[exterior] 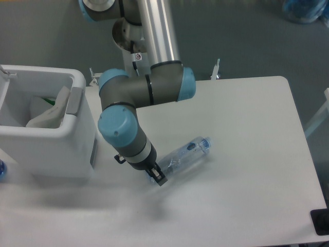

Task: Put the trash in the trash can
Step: 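Close the gripper around the middle of the water bottle, then lift the bottle and carry it over the trash bin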

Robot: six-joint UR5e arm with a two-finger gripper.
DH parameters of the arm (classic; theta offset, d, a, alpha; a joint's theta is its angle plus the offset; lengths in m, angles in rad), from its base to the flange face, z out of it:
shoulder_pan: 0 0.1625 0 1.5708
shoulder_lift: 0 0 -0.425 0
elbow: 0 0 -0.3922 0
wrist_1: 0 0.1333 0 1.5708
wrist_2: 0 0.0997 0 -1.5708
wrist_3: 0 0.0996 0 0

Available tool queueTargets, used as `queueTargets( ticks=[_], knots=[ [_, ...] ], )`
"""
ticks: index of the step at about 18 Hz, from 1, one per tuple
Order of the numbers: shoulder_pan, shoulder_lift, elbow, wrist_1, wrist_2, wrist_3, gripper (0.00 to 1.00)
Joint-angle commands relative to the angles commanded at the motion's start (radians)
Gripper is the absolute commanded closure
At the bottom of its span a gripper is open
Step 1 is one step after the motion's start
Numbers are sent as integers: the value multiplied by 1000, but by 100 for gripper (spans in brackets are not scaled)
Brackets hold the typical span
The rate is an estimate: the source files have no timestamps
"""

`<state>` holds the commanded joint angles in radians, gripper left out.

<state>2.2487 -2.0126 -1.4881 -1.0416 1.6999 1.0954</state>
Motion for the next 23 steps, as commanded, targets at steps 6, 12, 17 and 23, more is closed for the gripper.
queueTargets(
  ticks=[6,12,17,23],
  knots=[
    [83,75,77,0,-256,-81,33],
    [159,182,91,0,-549,-124,32],
    [210,222,118,0,-825,-184,32],
    [223,252,124,0,-996,-213,32]
  ],
)
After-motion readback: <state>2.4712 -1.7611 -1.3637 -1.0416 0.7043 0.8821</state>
